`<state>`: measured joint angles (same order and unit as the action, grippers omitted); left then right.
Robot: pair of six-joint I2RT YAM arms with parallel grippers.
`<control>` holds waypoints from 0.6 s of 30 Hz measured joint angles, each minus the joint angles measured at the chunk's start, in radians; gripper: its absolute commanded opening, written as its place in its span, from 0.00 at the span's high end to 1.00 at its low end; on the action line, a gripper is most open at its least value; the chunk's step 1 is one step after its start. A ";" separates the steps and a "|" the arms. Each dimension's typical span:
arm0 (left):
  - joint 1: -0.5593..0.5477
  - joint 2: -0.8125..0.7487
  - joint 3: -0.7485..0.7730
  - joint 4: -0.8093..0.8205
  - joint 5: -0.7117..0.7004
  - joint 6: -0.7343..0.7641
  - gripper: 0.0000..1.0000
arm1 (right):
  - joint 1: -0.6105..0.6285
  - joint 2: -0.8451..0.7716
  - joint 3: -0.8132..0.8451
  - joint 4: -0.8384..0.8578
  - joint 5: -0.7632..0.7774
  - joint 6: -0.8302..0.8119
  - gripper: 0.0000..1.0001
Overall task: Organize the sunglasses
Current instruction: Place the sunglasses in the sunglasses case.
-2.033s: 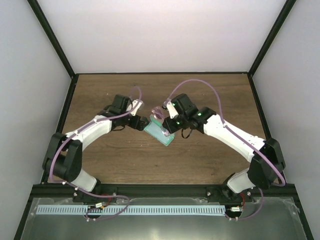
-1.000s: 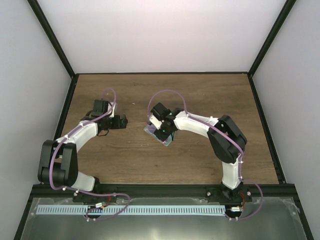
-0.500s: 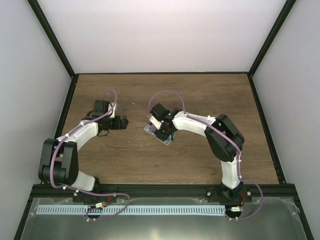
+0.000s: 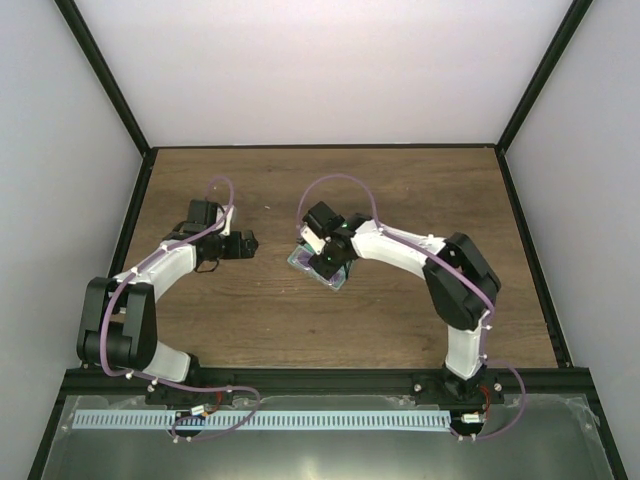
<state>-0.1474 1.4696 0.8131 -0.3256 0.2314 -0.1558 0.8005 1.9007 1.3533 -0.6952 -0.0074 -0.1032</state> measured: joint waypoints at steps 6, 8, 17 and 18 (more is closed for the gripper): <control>-0.008 0.000 0.000 0.002 0.010 -0.001 0.09 | 0.000 -0.118 0.002 0.002 -0.021 0.034 0.51; -0.015 0.000 0.000 0.002 0.018 -0.004 0.25 | 0.001 -0.147 0.008 0.009 -0.029 0.050 0.55; -0.220 0.014 -0.008 -0.001 0.104 -0.052 0.62 | -0.071 -0.163 0.077 0.031 -0.014 0.183 0.92; -0.256 0.016 -0.013 -0.002 0.116 -0.055 0.63 | -0.091 -0.156 0.085 0.037 -0.018 0.204 0.95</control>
<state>-0.4038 1.4857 0.7998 -0.3271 0.3470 -0.2111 0.7094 1.7443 1.4384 -0.6586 -0.0250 0.1009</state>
